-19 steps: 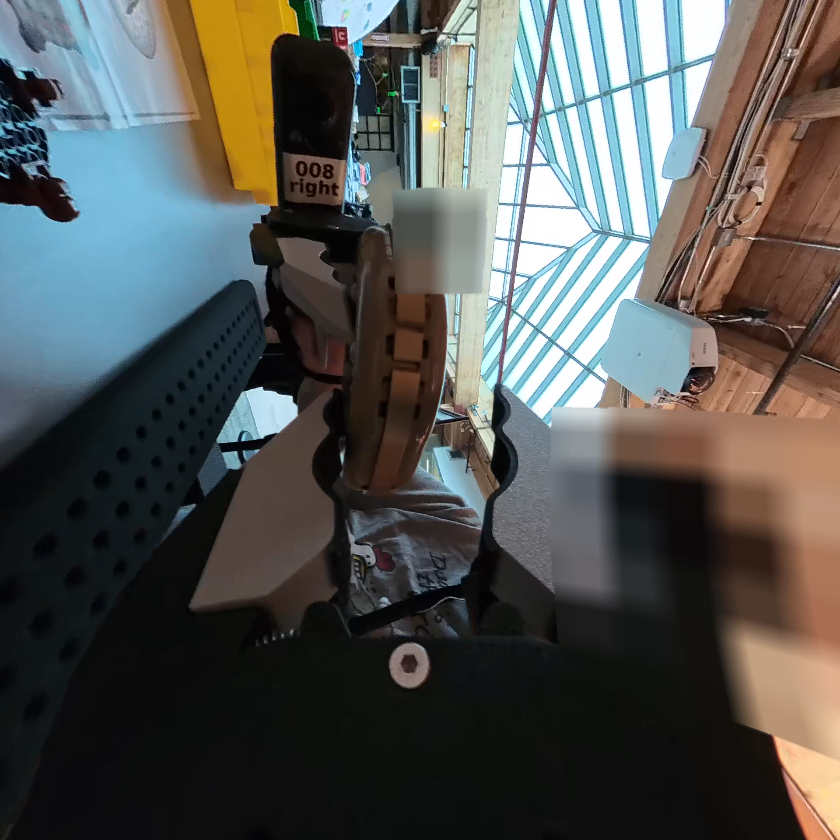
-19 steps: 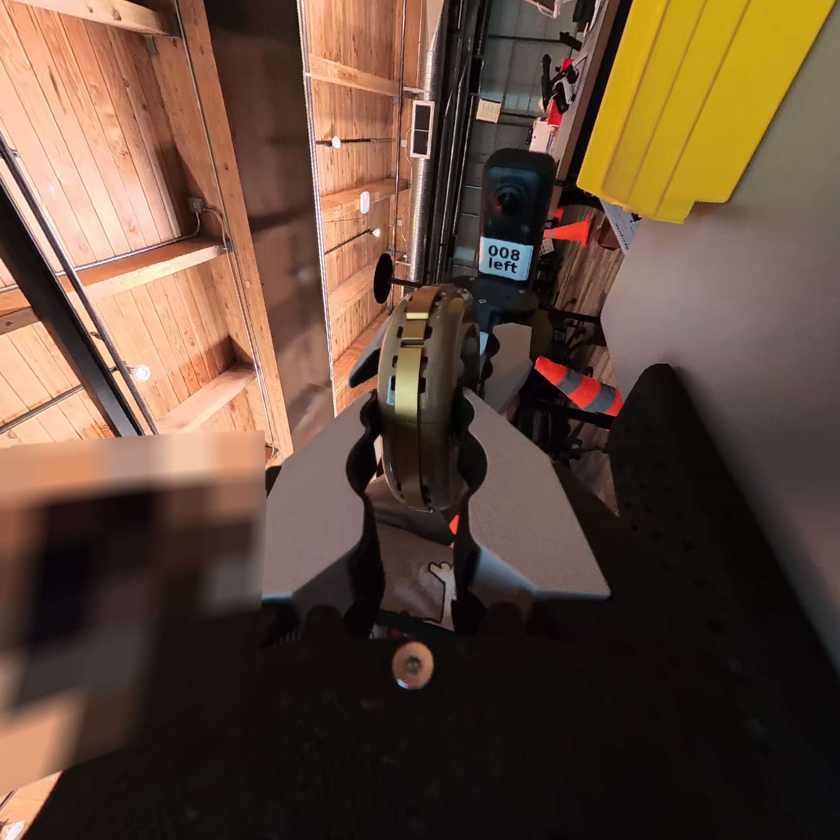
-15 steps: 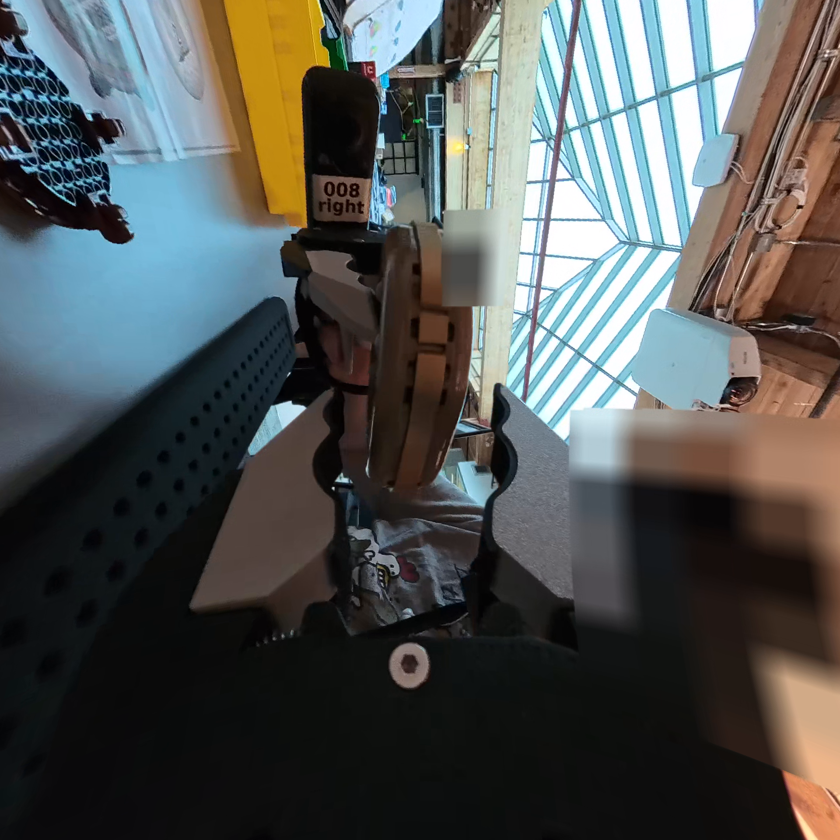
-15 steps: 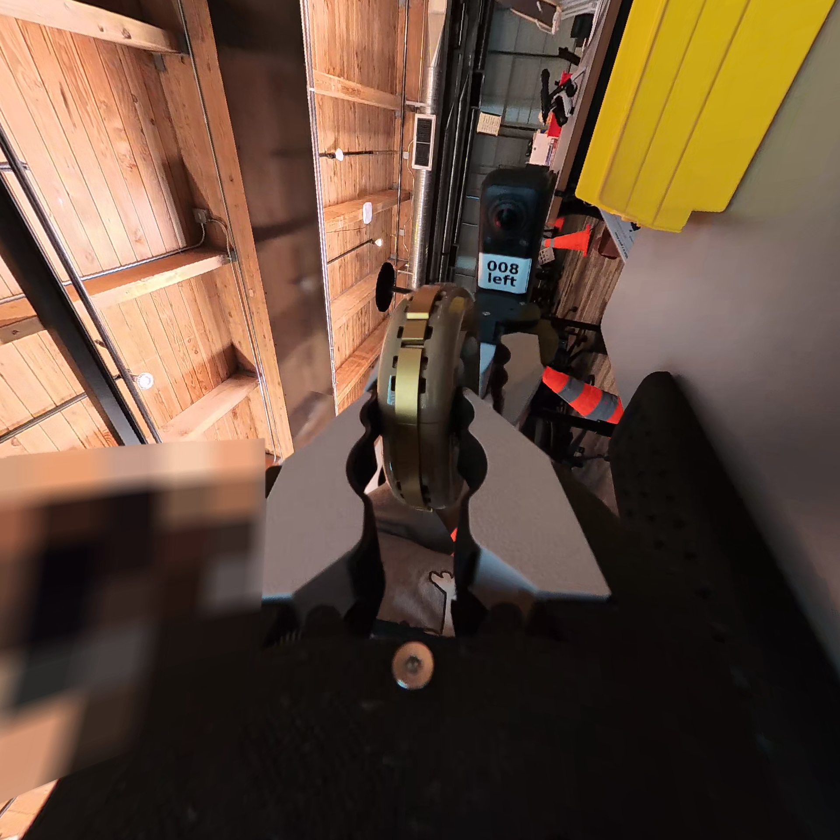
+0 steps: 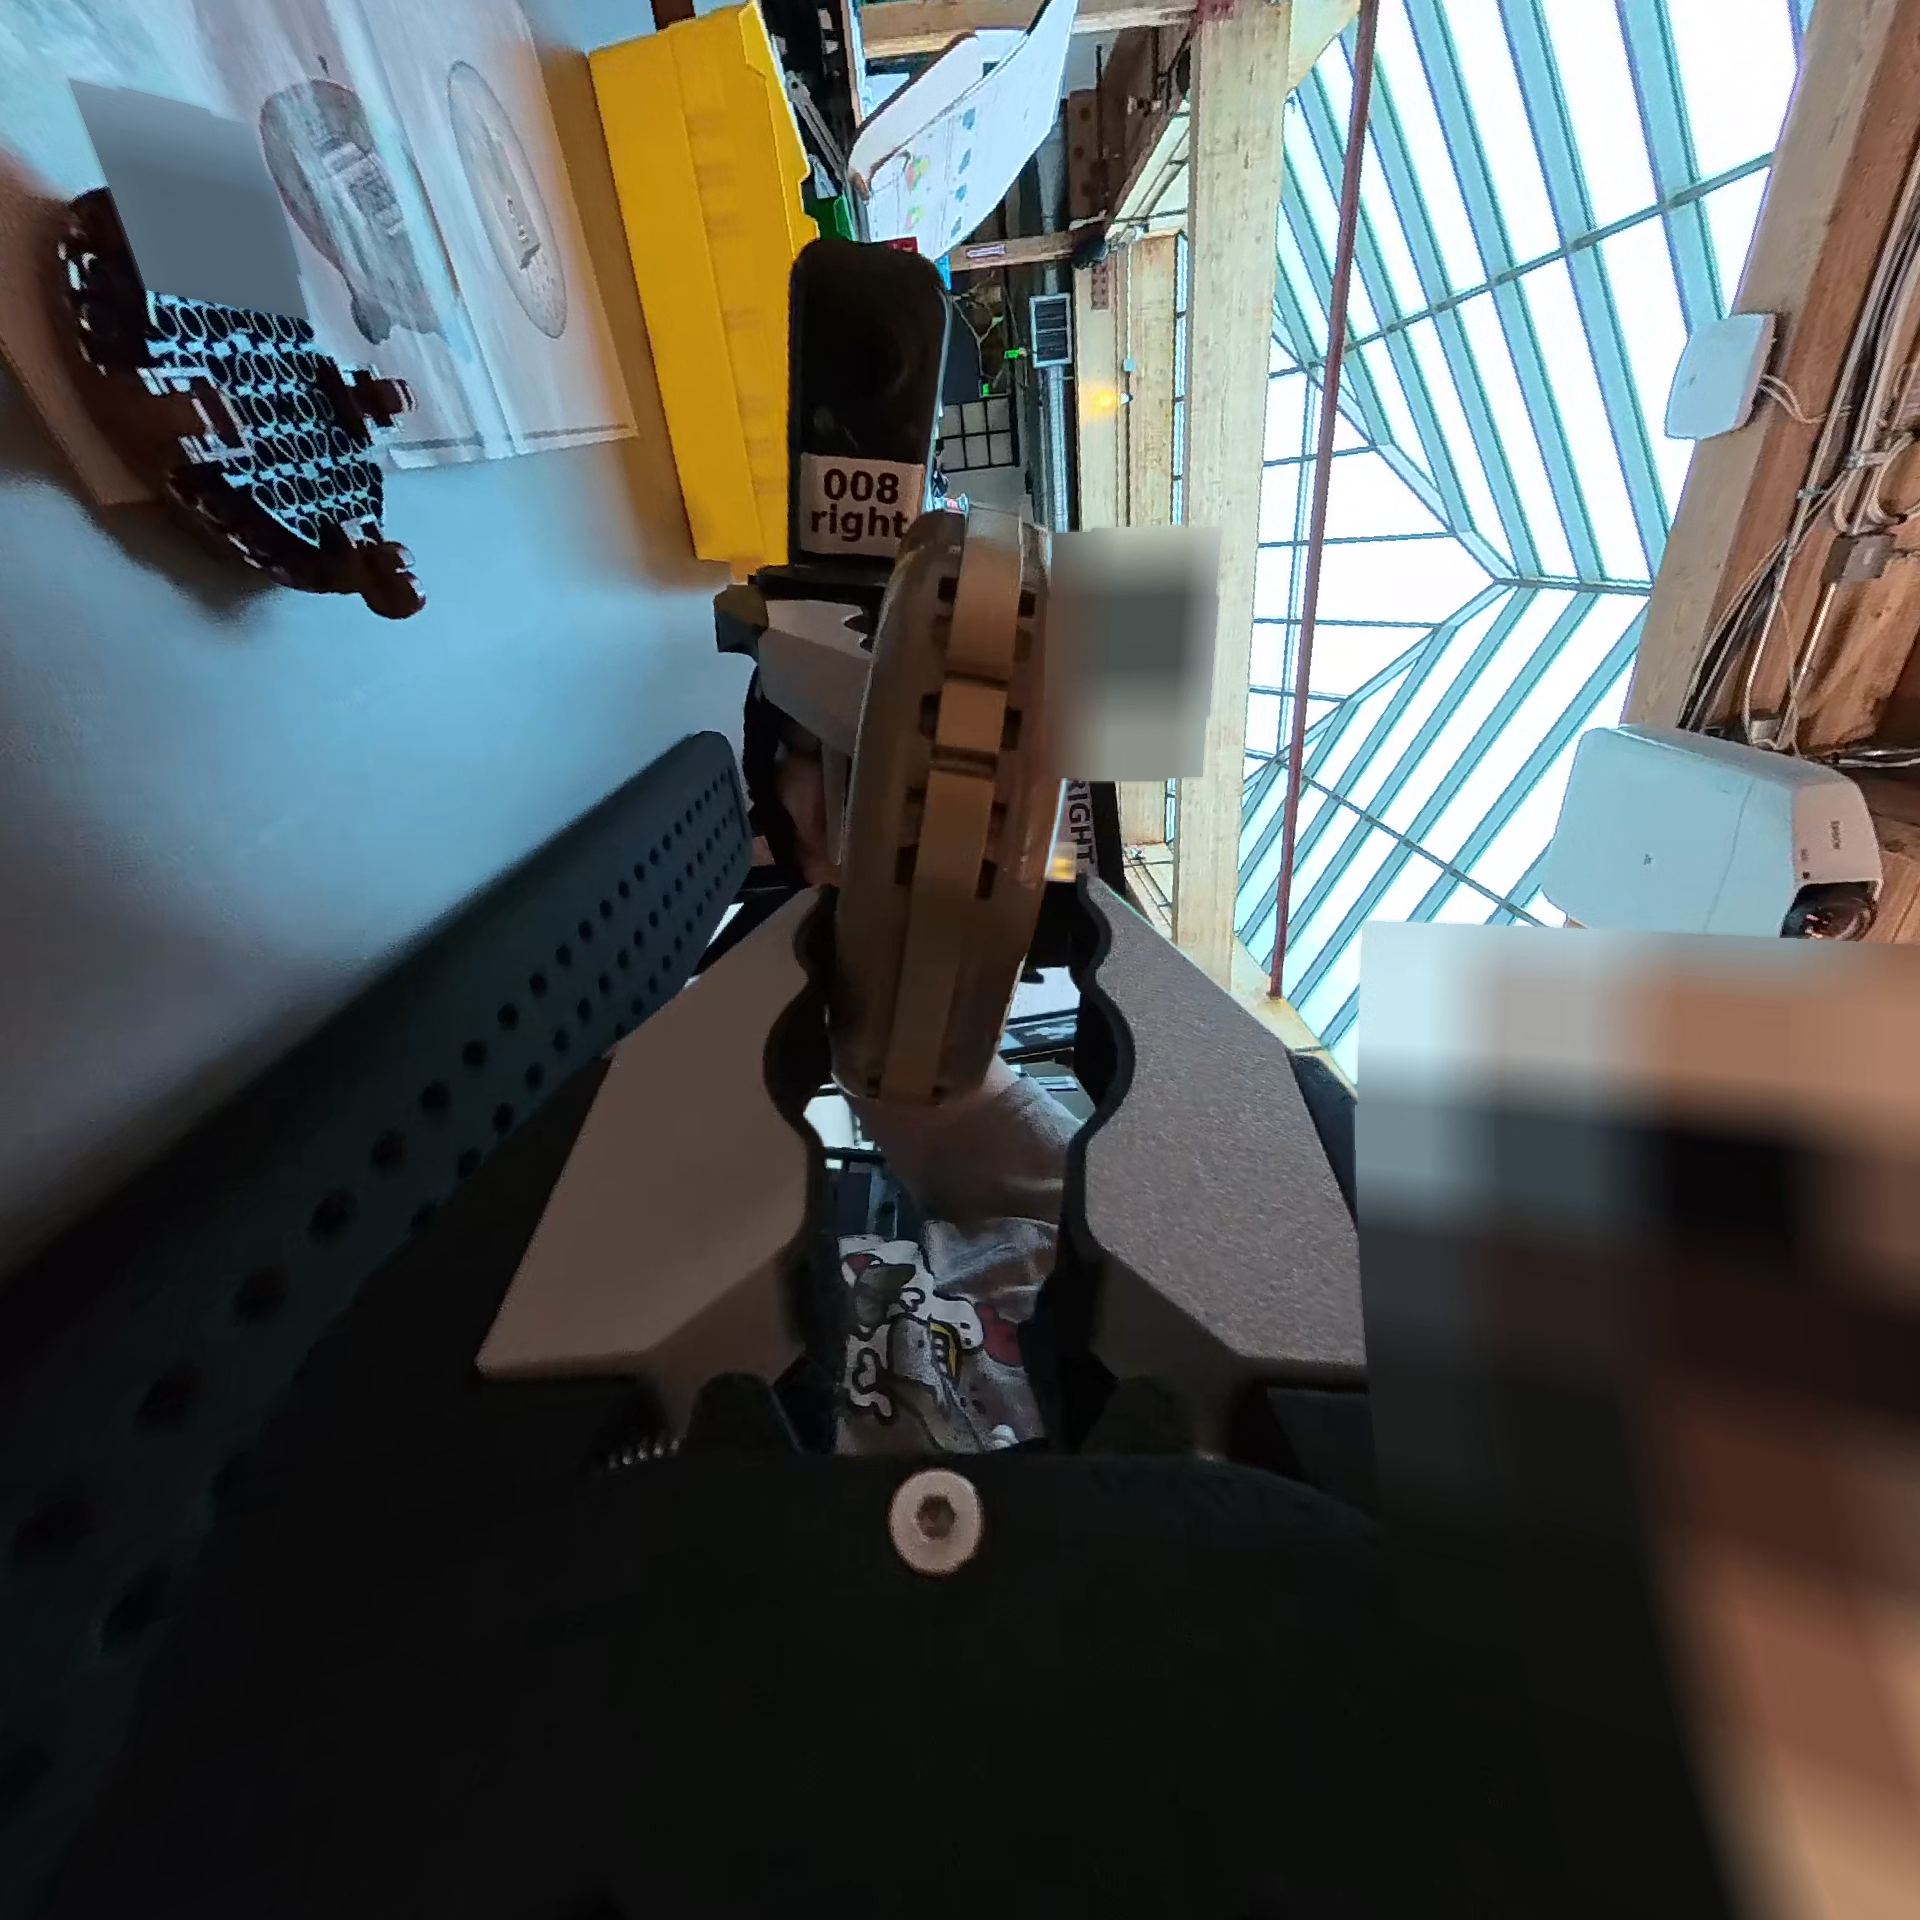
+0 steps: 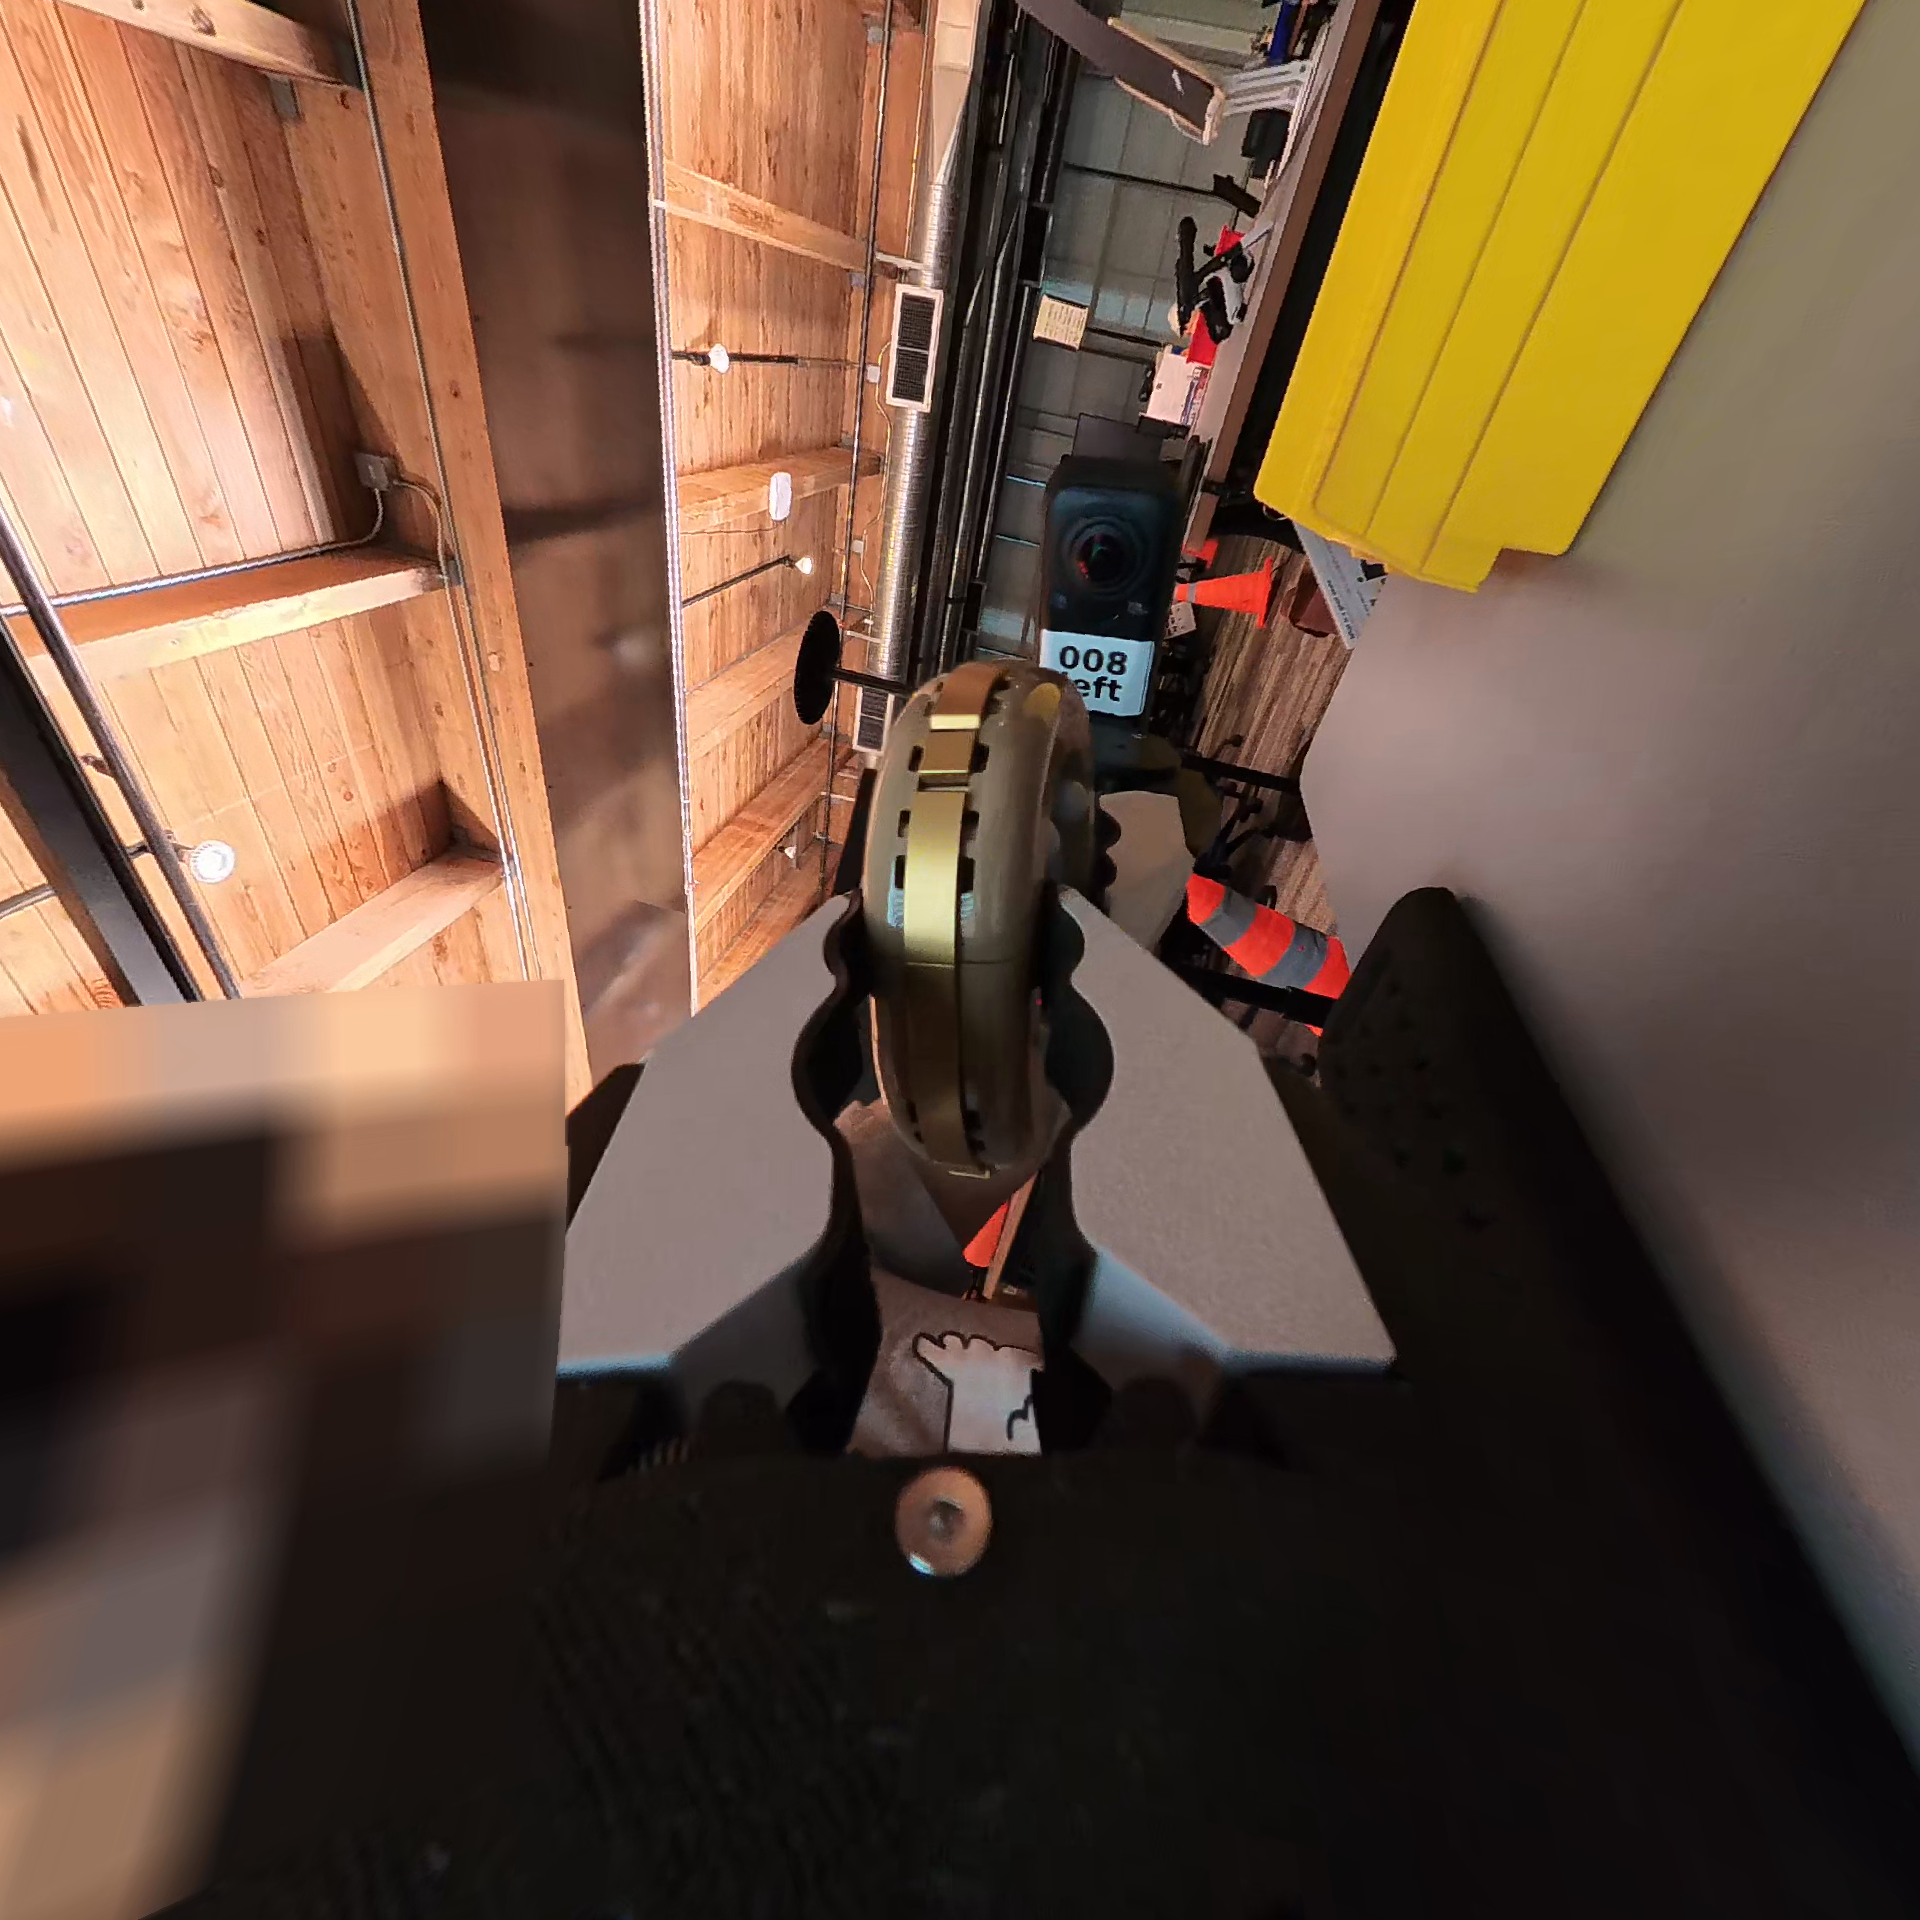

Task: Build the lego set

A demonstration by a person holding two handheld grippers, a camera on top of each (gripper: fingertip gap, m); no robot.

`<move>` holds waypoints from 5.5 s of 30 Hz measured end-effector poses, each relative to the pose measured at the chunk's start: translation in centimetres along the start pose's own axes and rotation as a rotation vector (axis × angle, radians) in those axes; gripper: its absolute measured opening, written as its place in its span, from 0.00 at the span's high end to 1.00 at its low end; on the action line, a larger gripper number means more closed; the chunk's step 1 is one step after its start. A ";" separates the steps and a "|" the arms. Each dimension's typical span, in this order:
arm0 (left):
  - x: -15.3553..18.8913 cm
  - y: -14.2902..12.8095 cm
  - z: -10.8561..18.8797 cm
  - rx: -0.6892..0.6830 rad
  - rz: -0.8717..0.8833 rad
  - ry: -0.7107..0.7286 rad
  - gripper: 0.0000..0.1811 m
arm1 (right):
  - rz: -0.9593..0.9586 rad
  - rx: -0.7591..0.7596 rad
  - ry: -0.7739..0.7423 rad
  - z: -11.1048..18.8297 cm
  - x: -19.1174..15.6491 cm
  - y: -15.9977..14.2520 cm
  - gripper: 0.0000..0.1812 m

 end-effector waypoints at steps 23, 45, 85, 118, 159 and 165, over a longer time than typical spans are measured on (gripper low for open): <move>-2.8 1.9 2.0 0.059 0.012 -0.009 0.78 | 0.128 -0.054 -0.095 -1.5 3.0 0.9 0.83; -2.1 1.0 3.0 0.077 -0.063 0.022 0.78 | 0.376 -0.176 -0.172 -2.7 1.7 -0.5 0.68; -1.5 0.4 2.6 0.122 -0.101 0.041 0.80 | 0.299 -0.148 -0.145 -2.9 2.2 -1.0 0.73; -0.9 0.5 2.1 0.125 -0.158 0.038 0.81 | 0.199 -0.096 -0.091 -2.8 1.7 -0.2 0.75; 3.7 2.7 0.6 0.040 -0.023 -0.006 0.78 | 0.045 -0.019 -0.111 -3.2 -3.5 2.0 0.81; 3.4 2.3 0.4 0.010 -0.037 0.021 0.76 | 0.073 -0.043 -0.116 -3.2 -3.7 1.9 0.81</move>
Point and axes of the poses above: each gripper's, where its closed fingertips meet, z back along the fingers, y out of its top, x = y × z across the jaws, the point moved 8 cm from there along z, back along the fingers, and after that the axes turned 5 degrees about x, right-handed, at the moved point
